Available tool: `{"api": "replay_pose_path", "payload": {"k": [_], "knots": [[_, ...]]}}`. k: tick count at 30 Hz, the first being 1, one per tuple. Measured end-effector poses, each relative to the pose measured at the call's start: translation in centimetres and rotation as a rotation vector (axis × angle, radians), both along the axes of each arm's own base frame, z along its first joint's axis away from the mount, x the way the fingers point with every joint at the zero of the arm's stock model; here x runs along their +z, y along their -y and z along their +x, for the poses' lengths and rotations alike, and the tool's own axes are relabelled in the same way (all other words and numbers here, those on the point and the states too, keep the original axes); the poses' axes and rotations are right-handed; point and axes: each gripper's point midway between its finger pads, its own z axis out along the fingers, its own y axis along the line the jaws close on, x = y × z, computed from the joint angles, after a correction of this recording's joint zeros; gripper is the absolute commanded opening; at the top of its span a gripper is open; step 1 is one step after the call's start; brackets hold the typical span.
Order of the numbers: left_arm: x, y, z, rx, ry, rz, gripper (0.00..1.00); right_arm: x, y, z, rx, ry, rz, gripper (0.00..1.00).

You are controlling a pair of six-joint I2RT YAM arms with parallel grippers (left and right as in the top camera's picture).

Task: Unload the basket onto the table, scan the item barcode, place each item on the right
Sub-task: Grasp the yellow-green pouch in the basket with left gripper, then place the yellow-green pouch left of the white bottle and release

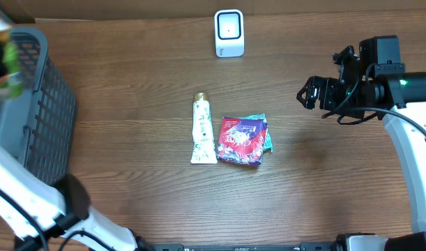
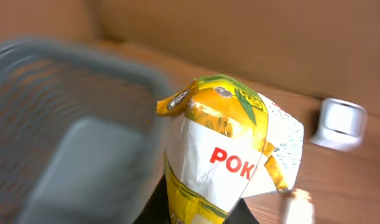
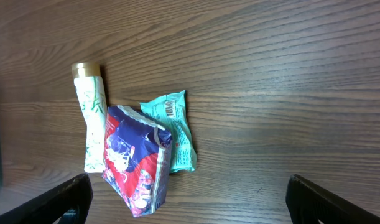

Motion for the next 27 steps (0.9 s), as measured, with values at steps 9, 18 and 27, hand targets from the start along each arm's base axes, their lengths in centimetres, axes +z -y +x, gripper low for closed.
{"api": "replay_pose_path", "payload": {"k": [9,18,27], "knots": [[-6.5,18.0,2.2,-0.431,-0.256,-0.013,0.04,0.0,0.0,-0.1,0.000,-0.005,0.000,1.00],[-27.3,20.2,2.9,-0.260,-0.803,-0.007,0.04,-0.1,0.0,-0.2,0.000,-0.009,0.000,1.00],[-37.9,20.4,0.4,-0.087,-0.927,-0.110,0.11,0.0,0.0,0.1,-0.001,0.003,0.000,1.00]]}}
